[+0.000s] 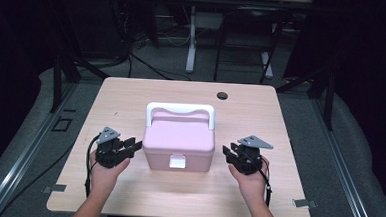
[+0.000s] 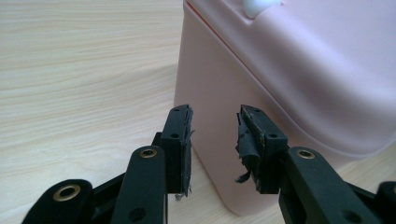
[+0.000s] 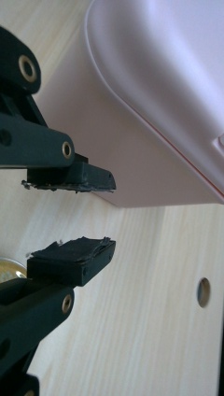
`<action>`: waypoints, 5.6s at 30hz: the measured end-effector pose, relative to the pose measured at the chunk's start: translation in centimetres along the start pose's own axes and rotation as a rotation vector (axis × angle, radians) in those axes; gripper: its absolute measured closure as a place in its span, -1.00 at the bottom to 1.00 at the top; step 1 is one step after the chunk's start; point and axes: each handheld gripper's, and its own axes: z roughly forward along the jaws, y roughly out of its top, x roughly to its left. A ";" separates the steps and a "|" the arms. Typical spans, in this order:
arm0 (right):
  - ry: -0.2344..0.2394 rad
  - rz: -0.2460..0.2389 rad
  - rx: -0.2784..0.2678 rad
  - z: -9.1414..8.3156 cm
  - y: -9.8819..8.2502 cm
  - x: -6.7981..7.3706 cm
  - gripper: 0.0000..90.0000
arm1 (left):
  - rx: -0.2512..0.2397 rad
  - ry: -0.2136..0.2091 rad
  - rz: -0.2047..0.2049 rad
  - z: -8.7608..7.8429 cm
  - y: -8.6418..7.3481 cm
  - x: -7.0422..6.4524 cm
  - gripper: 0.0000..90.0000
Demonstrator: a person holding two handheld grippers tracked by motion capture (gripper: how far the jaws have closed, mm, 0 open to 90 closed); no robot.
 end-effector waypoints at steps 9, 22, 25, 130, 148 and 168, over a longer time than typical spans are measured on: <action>-0.028 -0.037 -0.056 0.1 -0.6 -0.3 0.59 | 0.013 -0.009 0.001 1.0 -1.0 0.7 0.54; -0.028 -0.045 0.007 3.0 -1.6 0.7 0.84 | 0.092 -0.035 0.047 2.6 -1.8 0.1 0.84; 0.000 -0.031 0.002 3.0 -1.5 0.7 1.00 | 0.085 -0.047 0.038 2.4 -1.7 0.0 0.89; 0.094 -0.094 0.084 -3.9 -3.9 1.4 0.38 | 0.154 -0.129 0.116 -3.7 -3.1 -1.1 0.35; 0.110 -0.129 0.010 -6.4 -1.7 0.5 0.39 | 0.080 -0.165 0.114 -6.5 0.4 -1.2 0.44; 0.216 -0.151 0.010 -6.8 5.3 0.7 0.39 | 0.086 -0.232 0.116 -5.7 5.6 -2.4 0.30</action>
